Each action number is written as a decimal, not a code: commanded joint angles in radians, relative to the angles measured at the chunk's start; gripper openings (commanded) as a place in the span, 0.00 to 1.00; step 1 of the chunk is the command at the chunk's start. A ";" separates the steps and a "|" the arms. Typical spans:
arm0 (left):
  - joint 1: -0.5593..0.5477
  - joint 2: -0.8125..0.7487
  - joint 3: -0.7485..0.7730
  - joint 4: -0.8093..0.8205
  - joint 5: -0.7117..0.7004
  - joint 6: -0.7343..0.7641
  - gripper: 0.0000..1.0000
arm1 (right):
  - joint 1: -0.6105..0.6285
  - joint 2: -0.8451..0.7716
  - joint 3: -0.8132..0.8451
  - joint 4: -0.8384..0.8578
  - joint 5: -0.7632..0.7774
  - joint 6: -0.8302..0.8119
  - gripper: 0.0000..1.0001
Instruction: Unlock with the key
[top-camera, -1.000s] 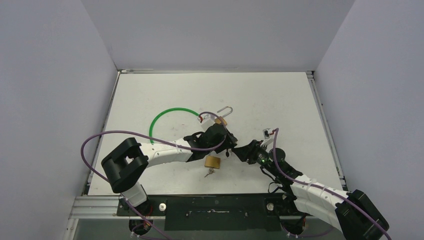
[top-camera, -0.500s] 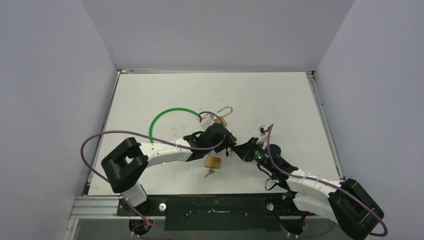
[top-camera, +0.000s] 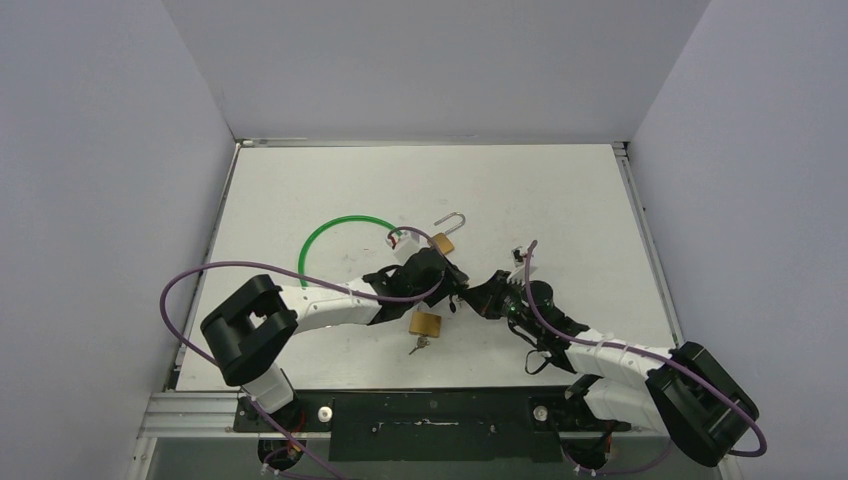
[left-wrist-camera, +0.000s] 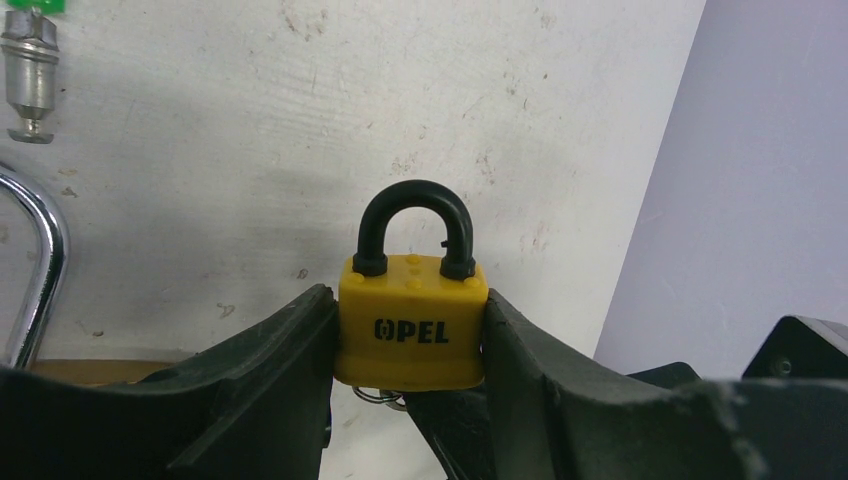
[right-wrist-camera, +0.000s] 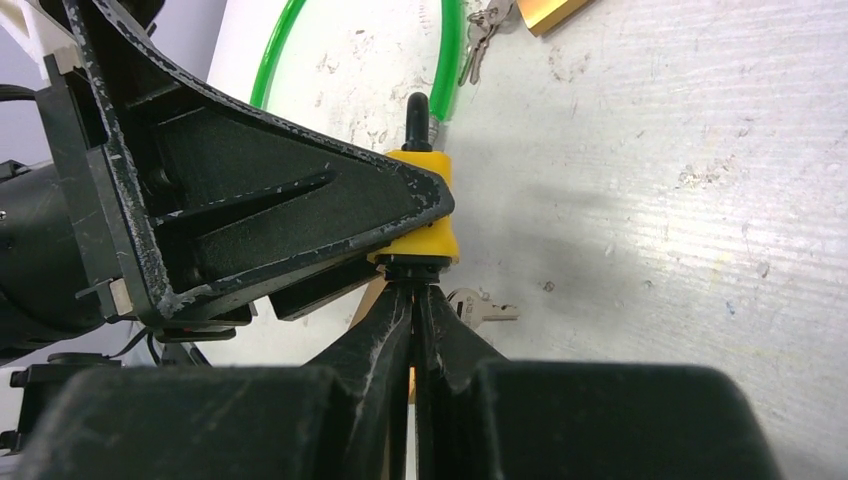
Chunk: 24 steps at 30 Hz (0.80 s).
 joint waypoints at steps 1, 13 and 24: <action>-0.036 -0.072 -0.014 0.185 0.230 -0.099 0.00 | -0.012 0.032 0.100 0.155 0.040 -0.021 0.00; -0.036 -0.098 -0.126 0.454 0.280 -0.124 0.00 | -0.142 0.025 0.053 0.291 -0.184 0.190 0.00; -0.033 -0.134 -0.215 0.756 0.302 -0.017 0.00 | -0.228 -0.081 -0.032 0.432 -0.299 0.531 0.00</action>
